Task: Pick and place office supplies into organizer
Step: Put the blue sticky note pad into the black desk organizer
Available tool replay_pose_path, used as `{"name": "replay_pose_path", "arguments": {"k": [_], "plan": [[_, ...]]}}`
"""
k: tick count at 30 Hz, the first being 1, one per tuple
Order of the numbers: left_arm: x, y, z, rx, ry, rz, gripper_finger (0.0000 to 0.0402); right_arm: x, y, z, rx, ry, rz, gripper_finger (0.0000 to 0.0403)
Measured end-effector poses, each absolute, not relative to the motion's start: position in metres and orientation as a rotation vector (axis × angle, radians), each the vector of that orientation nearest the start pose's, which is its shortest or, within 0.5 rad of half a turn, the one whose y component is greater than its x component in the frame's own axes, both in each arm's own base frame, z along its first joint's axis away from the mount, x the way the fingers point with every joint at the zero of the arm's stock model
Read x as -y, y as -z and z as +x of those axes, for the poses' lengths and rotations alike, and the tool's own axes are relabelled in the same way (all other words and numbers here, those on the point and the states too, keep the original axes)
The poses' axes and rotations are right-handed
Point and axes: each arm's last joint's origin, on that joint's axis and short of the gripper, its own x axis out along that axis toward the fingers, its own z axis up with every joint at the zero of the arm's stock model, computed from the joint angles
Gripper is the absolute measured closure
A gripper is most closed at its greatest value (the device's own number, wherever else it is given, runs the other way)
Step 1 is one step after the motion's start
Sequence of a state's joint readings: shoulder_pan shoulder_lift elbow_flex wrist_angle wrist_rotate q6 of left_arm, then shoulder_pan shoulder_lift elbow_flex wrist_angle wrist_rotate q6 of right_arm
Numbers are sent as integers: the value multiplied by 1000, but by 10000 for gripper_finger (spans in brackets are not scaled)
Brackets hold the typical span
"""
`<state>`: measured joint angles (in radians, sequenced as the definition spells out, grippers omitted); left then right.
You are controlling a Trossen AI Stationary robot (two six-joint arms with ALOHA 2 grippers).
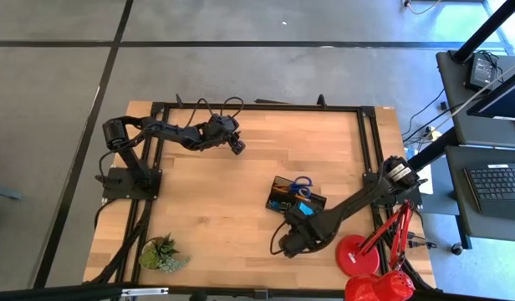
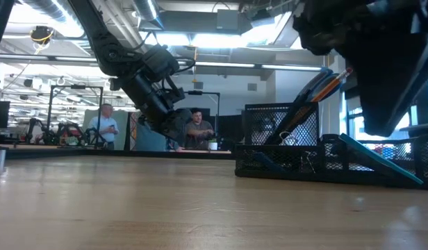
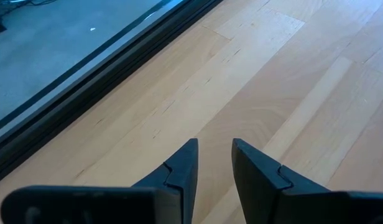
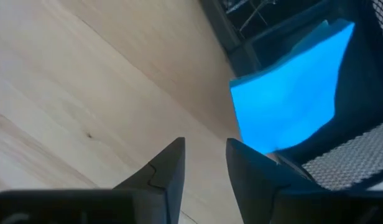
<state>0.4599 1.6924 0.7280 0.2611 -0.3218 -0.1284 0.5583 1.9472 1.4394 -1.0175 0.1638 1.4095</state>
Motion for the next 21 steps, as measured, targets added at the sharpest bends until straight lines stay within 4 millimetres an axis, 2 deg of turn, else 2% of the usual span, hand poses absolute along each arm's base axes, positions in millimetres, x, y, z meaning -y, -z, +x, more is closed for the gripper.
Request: {"name": "replay_pose_path", "arguments": {"k": [8, 14, 21], "plan": [[-147, -137, 277, -670, -794, -166, 309, -195, -187, 315, -1269, 651, 643, 283], [-147, -137, 277, -670, -794, -167, 311, -202, -189, 326, -1173, 567, 719, 283], [-147, -137, 277, -666, -797, -174, 309, -201, -189, 325, -1147, 662, 821, 283]]}}
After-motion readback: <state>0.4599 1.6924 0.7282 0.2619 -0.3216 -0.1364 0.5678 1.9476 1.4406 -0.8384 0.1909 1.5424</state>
